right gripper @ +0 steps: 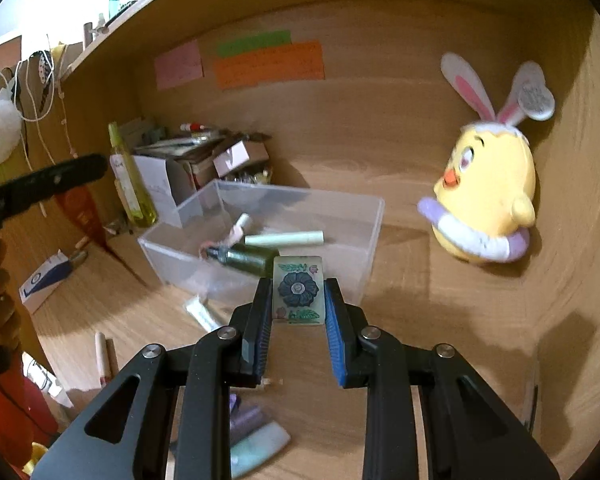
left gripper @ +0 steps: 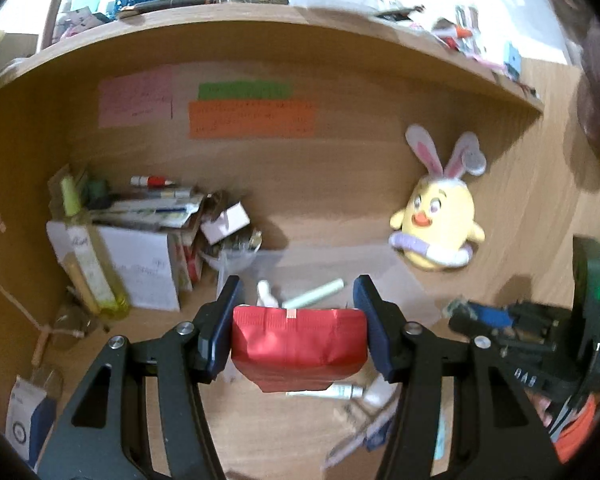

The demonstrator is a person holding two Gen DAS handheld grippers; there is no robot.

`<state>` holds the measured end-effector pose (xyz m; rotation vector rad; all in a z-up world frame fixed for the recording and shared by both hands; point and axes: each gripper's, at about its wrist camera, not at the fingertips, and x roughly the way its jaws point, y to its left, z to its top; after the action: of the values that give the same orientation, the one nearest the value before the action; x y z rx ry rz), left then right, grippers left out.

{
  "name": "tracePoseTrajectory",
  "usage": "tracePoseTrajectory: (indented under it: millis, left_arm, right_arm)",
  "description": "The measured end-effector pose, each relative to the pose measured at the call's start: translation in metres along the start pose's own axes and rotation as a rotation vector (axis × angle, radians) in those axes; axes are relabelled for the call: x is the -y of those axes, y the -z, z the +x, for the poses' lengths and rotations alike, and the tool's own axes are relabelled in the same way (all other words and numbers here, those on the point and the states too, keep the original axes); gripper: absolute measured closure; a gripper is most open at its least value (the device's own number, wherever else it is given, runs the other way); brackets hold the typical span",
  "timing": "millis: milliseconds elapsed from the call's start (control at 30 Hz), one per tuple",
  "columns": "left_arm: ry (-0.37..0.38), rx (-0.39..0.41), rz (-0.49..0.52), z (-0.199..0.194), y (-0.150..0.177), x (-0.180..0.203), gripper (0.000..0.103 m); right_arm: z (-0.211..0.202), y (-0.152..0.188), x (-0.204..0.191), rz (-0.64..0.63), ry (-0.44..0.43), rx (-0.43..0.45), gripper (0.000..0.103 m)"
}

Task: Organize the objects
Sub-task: 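Lower red packet into box with left tool while right tool drops badge in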

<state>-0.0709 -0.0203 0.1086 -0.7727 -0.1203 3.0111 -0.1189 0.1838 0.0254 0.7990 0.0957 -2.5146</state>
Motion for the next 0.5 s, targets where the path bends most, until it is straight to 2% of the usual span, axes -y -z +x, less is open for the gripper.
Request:
tracePoseTrajectory:
  millis: [233,400,500]
  left_arm:
    - [-0.034,-0.016,-0.011,0.043,-0.034,-0.007,0.047]
    - [-0.06,-0.04,-0.016,0.085,-0.045,-0.009,0.047]
    - [-0.074,-0.037,-0.006,0.104,-0.041,-0.009,0.047]
  right_arm:
    - [0.023,-0.026,0.0,-0.007,-0.01,-0.001,0.081]
    - [0.054,-0.041,0.003,-0.017,-0.004,-0.051,0.081]
    - [0.075,-0.046,0.006,-0.023,0.001,-0.095,0.081]
